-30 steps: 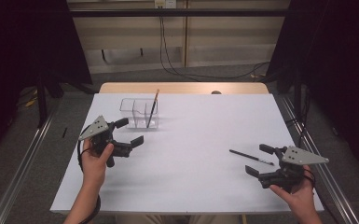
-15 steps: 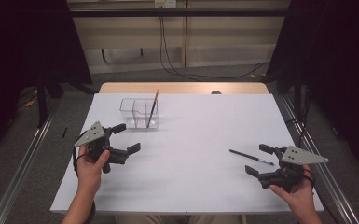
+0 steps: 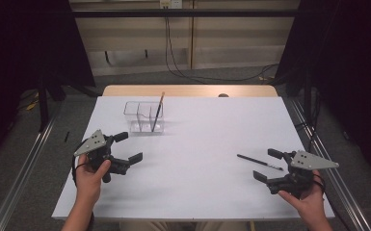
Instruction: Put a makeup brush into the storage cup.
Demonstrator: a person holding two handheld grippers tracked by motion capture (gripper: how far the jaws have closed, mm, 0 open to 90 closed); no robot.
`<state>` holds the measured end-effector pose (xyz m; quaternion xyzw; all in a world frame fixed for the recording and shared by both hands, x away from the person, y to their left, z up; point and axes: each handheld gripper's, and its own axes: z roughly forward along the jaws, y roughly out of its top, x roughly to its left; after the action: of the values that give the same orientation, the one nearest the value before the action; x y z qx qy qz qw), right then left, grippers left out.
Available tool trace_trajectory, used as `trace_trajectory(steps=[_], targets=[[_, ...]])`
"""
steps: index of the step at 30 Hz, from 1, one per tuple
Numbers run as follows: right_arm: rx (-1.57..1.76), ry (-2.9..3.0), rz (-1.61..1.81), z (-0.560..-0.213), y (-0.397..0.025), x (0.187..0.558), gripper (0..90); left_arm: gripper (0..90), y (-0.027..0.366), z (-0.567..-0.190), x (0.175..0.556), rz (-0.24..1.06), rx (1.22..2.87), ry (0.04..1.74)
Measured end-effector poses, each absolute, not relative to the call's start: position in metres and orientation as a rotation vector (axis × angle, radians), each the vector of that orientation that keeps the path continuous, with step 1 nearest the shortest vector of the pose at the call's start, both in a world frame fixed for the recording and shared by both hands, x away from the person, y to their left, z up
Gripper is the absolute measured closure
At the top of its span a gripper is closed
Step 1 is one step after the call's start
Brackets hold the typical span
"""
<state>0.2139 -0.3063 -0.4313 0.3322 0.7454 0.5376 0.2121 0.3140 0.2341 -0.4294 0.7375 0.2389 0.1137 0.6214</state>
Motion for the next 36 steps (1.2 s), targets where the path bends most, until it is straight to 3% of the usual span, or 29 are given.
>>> trace_trajectory(steps=[36], targets=[[0.948, 2.051, 1.505, -0.432, -0.307, 0.217, 5.3, 0.0, 0.271, -0.438, 0.288, 0.282, 1.69, 0.592]])
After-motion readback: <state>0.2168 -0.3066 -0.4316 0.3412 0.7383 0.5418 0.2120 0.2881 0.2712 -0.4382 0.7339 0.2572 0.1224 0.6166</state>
